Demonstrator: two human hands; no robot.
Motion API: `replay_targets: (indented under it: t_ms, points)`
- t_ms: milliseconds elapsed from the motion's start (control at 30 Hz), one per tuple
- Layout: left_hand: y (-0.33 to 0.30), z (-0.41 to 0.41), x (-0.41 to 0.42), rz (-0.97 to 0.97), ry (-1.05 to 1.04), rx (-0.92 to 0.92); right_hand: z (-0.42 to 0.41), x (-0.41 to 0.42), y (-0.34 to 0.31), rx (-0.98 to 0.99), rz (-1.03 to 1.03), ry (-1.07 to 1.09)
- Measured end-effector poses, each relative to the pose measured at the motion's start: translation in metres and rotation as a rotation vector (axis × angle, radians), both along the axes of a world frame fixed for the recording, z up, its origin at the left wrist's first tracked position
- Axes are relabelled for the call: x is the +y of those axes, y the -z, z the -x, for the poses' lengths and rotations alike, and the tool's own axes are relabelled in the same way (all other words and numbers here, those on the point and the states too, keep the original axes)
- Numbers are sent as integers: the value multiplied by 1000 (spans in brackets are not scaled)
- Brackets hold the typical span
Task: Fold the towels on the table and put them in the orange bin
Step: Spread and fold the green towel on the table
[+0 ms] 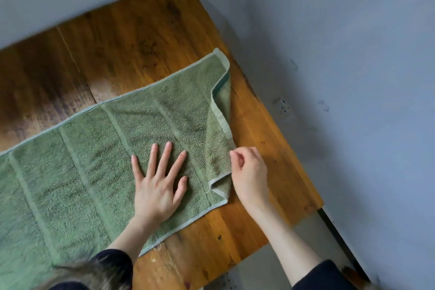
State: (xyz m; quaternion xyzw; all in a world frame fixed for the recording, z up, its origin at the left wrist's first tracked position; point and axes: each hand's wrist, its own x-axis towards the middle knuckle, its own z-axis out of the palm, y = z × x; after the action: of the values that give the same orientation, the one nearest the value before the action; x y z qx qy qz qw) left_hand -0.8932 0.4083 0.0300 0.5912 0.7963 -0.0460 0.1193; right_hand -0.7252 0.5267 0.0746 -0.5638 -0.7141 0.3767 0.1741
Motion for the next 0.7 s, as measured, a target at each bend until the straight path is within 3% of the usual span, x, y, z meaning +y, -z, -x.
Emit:
replay_targets:
  t_ms: [67,333,567,700]
  points:
    - [0,0,0,4,-1,11,-2,8,3,-39,85,91]
    - [2,1,-1,-2,0,8,7,20,7,-223,281,-70]
    - [-13,-2,7,11,-59,-101,-4,31,8,-189,317,-58]
    - [-36,-6,39,-147,-128,-217,-25,39,2,-156,379,33]
